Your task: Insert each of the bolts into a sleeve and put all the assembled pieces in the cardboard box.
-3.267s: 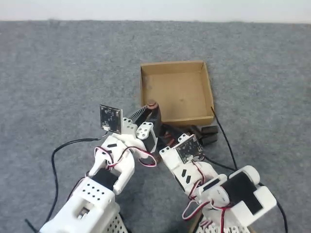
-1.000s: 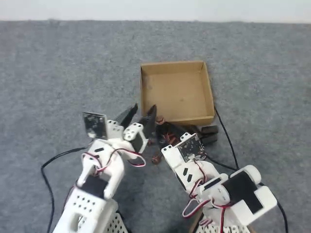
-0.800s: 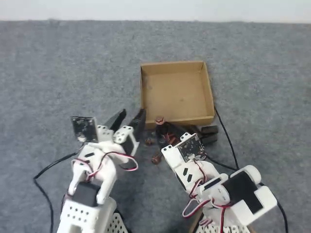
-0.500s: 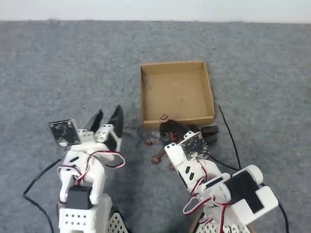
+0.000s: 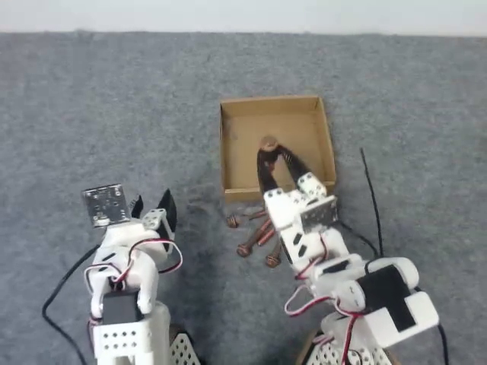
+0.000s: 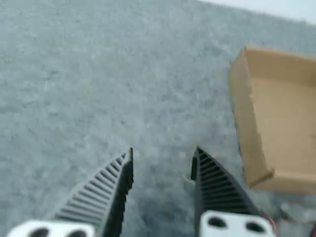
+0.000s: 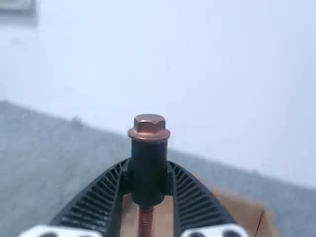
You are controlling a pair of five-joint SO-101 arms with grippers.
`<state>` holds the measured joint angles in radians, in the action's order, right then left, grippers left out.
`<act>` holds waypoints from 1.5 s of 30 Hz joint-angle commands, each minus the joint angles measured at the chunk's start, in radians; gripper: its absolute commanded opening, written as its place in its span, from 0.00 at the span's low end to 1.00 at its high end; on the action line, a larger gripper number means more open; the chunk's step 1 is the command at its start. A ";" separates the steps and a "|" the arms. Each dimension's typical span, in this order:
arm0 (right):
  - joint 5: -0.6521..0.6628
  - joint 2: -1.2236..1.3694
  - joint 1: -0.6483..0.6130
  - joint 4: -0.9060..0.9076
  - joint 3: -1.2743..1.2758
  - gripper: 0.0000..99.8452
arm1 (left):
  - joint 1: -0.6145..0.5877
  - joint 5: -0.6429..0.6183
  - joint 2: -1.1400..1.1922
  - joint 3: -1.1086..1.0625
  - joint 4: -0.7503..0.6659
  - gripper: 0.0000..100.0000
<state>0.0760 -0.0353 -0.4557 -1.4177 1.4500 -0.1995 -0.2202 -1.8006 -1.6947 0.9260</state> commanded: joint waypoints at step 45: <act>0.012 0.291 0.252 2.471 -1.534 0.01 | 0.052 0.017 0.000 0.008 0.069 0.18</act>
<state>0.0760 0.2639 -0.2117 0.9958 0.0399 -0.1519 -0.2125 -1.8006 -1.6947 0.9920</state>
